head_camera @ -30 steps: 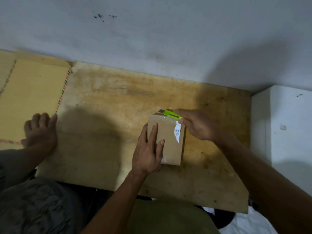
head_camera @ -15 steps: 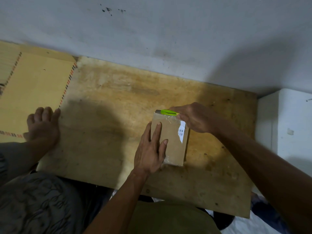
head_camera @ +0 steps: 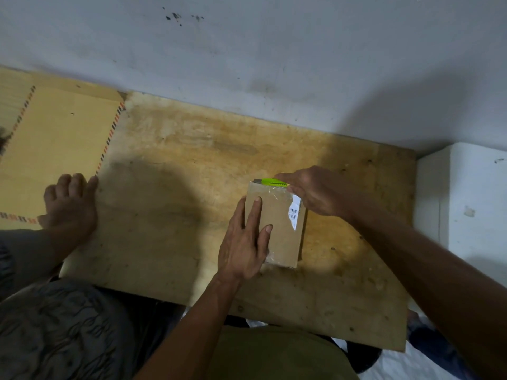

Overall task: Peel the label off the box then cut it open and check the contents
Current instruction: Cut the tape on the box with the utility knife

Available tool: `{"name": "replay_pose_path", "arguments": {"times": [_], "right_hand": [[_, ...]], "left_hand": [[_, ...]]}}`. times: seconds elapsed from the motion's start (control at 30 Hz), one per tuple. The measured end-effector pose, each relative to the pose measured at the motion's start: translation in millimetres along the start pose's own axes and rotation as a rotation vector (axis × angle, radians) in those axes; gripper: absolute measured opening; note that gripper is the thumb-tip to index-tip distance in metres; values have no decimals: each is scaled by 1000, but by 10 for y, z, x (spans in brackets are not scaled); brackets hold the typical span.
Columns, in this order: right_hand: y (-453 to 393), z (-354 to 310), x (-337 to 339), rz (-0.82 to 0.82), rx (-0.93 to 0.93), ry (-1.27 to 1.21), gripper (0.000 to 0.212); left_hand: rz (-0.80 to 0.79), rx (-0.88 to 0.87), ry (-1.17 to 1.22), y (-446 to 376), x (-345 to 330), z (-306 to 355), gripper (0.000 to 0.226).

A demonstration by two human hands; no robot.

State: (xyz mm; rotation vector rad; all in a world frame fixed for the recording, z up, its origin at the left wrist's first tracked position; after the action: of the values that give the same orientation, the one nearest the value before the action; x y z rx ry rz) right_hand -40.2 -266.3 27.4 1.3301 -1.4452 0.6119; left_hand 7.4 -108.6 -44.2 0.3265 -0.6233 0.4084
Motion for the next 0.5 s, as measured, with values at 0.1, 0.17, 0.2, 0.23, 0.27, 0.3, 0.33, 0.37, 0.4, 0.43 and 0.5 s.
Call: {"name": "replay_pose_path", "arguments": {"times": [0.1, 0.17, 0.2, 0.23, 0.27, 0.3, 0.33, 0.37, 0.4, 0.43, 0.5], "right_hand": [[39, -12, 14, 11, 16, 45, 27], [66, -4, -6, 6, 23, 89, 26], [80, 15, -27, -3, 18, 104, 27], [93, 36, -40, -3, 11, 116, 28], [105, 58, -52, -10, 4, 129, 28], [117, 63, -53, -17, 5, 144, 26], [132, 62, -50, -26, 7, 165, 24], [149, 61, -40, -31, 11, 187, 24], [174, 62, -24, -35, 8, 208, 24], [200, 73, -13, -39, 0, 226, 26], [258, 100, 3, -43, -14, 257, 31]], "left_hand": [[-3, -3, 0, 3, -9, -2, 62], [-7, -2, -2, 3, -12, -5, 62], [-10, 3, -3, 4, -13, -8, 62], [-13, 7, -6, 4, -15, -7, 62], [-16, 10, -10, 3, -15, -7, 62], [-19, 11, -13, 2, -17, -8, 62], [-21, 13, -14, 6, -18, -9, 62], [-23, 15, -15, 7, -20, -12, 62], [-25, 18, -17, 9, -20, -17, 62], [-26, 21, -18, 10, -20, -17, 62], [-29, 22, -18, 11, -24, -16, 62]]}}
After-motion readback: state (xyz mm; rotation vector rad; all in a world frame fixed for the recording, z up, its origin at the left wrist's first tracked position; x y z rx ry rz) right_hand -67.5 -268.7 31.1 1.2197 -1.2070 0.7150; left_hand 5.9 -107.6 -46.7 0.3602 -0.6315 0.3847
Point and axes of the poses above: each hand's wrist, its own y-axis away from the middle knuckle, its own x-axis out of the back of the hand, z = x × y, the point moved 9 cm from there along -y, towards the middle knuckle, and after that the axes turned 7 degrees about y, right-handed, at the moved point
